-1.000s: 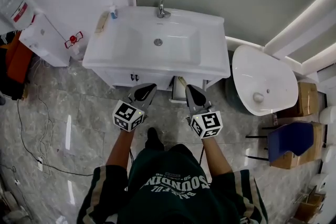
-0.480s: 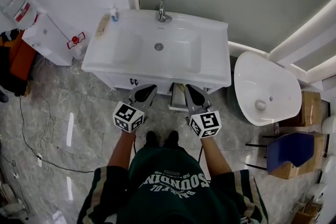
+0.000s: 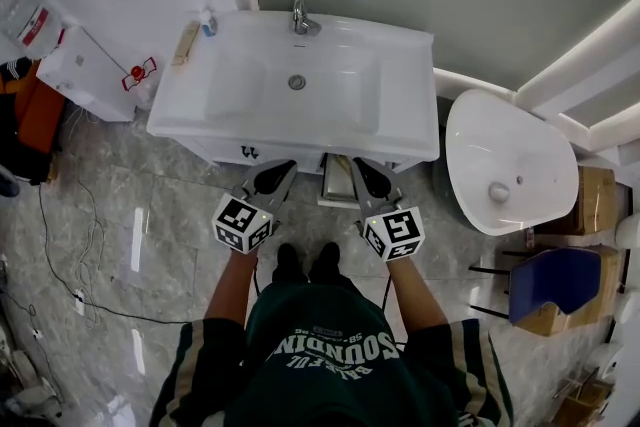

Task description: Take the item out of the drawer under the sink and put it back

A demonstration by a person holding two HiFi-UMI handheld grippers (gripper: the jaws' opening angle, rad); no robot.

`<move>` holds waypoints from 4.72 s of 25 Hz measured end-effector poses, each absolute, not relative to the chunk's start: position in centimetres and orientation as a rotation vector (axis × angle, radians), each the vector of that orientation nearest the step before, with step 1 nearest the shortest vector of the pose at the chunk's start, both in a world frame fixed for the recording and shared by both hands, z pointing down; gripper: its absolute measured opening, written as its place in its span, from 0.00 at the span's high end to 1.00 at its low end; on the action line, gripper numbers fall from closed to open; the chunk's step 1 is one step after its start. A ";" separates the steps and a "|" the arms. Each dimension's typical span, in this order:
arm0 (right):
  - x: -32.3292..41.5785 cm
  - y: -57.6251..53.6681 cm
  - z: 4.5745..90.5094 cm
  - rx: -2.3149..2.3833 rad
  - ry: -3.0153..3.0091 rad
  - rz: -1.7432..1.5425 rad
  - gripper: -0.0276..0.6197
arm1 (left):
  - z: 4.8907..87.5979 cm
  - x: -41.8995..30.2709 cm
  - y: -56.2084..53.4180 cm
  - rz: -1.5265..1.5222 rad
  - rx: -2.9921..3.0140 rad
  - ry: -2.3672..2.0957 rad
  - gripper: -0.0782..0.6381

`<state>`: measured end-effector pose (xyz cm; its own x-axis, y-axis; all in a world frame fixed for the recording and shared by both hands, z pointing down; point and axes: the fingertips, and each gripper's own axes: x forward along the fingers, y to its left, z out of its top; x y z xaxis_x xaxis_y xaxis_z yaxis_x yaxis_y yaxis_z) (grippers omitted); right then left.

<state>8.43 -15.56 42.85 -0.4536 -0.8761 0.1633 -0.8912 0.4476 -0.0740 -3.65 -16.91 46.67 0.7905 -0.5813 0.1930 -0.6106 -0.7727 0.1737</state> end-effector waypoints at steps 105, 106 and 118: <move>17.2 -20.3 97.1 0.843 -1.634 0.621 0.91 | 70.8 -5.6 -11.3 0.437 2.339 -0.969 0.82; 17.3 -20.0 96.6 0.841 -1.633 0.621 0.91 | 70.5 -5.5 -11.2 0.432 2.339 -0.968 0.82; 16.4 -16.0 88.5 0.871 -1.686 0.551 0.91 | 66.4 -5.6 -11.3 0.379 2.379 -0.949 0.82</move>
<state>16.36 -15.99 88.55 -0.1234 -0.2682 0.9554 -0.7805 0.6209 0.0735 -5.65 -11.33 66.45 0.7116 -0.5468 0.4412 -0.7003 -0.6024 0.3830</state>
